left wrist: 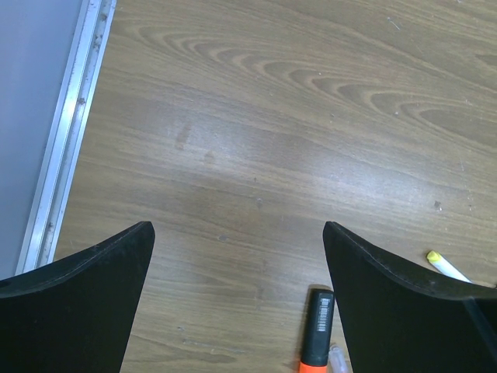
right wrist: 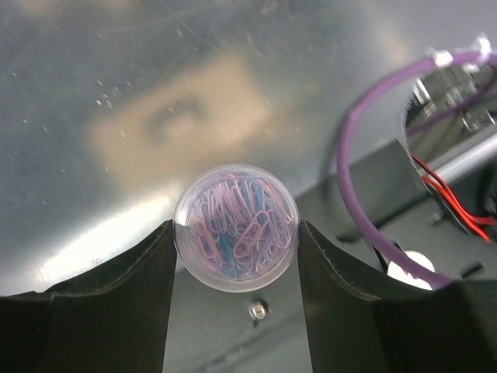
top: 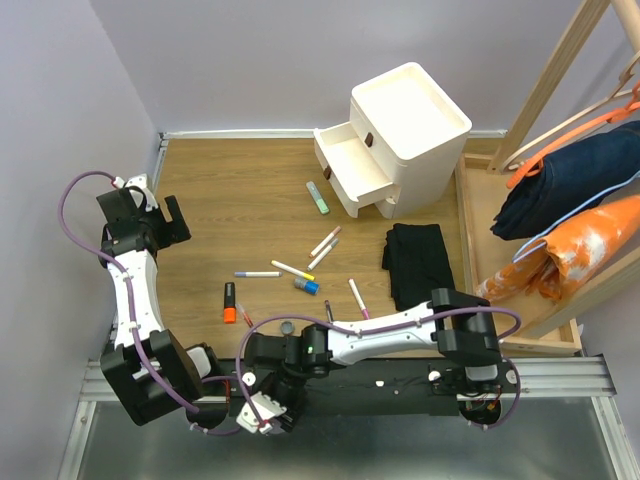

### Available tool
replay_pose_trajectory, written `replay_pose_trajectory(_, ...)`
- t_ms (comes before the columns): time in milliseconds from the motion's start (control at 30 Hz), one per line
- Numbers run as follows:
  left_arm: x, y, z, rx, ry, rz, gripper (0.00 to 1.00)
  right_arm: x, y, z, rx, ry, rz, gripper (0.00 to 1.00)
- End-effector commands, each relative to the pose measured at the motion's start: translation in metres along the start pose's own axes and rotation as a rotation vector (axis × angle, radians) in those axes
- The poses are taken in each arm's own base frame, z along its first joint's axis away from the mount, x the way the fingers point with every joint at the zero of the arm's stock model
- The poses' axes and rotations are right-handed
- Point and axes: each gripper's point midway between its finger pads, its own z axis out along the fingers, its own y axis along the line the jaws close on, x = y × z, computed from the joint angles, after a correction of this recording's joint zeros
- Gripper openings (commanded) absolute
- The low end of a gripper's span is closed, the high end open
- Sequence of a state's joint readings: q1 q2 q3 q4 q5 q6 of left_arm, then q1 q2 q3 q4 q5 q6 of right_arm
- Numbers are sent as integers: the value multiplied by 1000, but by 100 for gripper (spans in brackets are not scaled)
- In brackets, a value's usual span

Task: Sort the stationery into containers
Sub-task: Pick up the stationery from the corner of the board, then place the stationery in the drawer.

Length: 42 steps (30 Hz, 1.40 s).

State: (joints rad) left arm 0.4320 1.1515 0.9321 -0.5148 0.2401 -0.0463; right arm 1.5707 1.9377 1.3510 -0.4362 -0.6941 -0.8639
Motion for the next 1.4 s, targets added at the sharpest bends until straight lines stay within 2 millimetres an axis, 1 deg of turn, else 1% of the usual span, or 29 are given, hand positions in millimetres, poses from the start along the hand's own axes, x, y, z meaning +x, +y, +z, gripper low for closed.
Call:
replay_pose_trajectory(0,-3,-8,-6,45,-11,-10,99,-14,-28,-52,131,56,0,27)
replay_pose_trajectory(67,-3,-9,-7,52,-14,-13,99,-8,-31,-66,152,91,20,27)
replay_pose_trajectory(100,-3,-12,-7,62,-14,-15,99,-4,-39,-78,188,108,35,26)
replay_pose_trajectory(167,0,-14,-8,77,-13,-15,99,0,-44,-92,215,125,70,25)
replay_pose_trajectory(200,2,-17,-9,88,-13,-20,99,3,-51,-104,248,136,93,25)
replay_pose_trajectory(267,3,-19,-10,99,-17,-21,99,7,-58,-119,290,149,125,25)
replay_pose_trajectory(300,4,-20,-11,105,-17,-26,99,12,-65,-131,335,151,174,25)
replay_pose_trajectory(367,3,-25,-13,127,-25,-32,99,16,-75,-146,391,151,211,25)
replay_pose_trajectory(400,4,-26,-13,133,-26,-37,99,23,-81,-161,439,156,252,25)
replay_pose_trajectory(467,4,-34,-16,169,-33,-58,99,27,-87,-177,485,160,282,24)
replay_pose_trajectory(500,5,-36,-16,183,-32,-65,99,33,-91,-192,521,162,313,24)
replay_pose_trajectory(567,7,-44,-16,226,-28,-84,99,38,-97,-210,570,170,343,24)
replay_pose_trajectory(600,7,-46,-16,240,-26,-88,99,47,-101,-223,607,176,376,23)
replay_pose_trajectory(667,12,-49,-13,254,-9,-107,99,51,-111,-246,693,181,398,22)
replay_pose_trajectory(700,13,-49,-12,255,-3,-109,99,58,-115,-263,739,177,435,22)
replay_pose_trajectory(767,12,-49,-9,254,5,-113,99,62,-124,-286,810,171,463,21)
replay_pose_trajectory(800,11,-49,-9,256,5,-111,99,67,-130,-307,864,161,495,20)
replay_pose_trajectory(867,11,-48,-7,256,9,-111,99,73,-137,-329,929,155,524,20)
replay_pose_trajectory(900,11,-48,-6,253,9,-116,99,82,-139,-345,973,151,558,20)
replay_pose_trajectory(967,10,-47,-4,250,1,-116,99,86,-143,-366,1030,138,577,20)
replay_pose_trajectory(1000,9,-47,-3,249,-1,-121,99,94,-142,-381,1067,133,612,20)
replay_pose_trajectory(1067,5,-46,-3,247,-3,-123,99,97,-142,-397,1101,114,640,19)
replay_pose_trajectory(1100,4,-46,-3,247,1,-126,99,106,-140,-409,1128,105,676,19)
replay_pose_trajectory(1167,-1,-46,-1,246,1,-122,99,112,-138,-422,1154,95,706,19)
replay_pose_trajectory(1200,-1,-45,0,245,5,-122,99,118,-135,-431,1175,86,733,19)
replay_pose_trajectory(1267,-3,-45,3,245,5,-129,99,127,-133,-442,1214,91,761,18)
replay_pose_trajectory(1300,-3,-45,5,247,7,-133,99,130,-132,-446,1226,89,772,17)
replay_pose_trajectory(1333,-4,-44,7,247,5,-132,99,137,-130,-455,1254,96,792,14)
replay_pose_trajectory(1367,-4,-44,8,244,7,-134,99,140,-129,-459,1267,97,800,14)
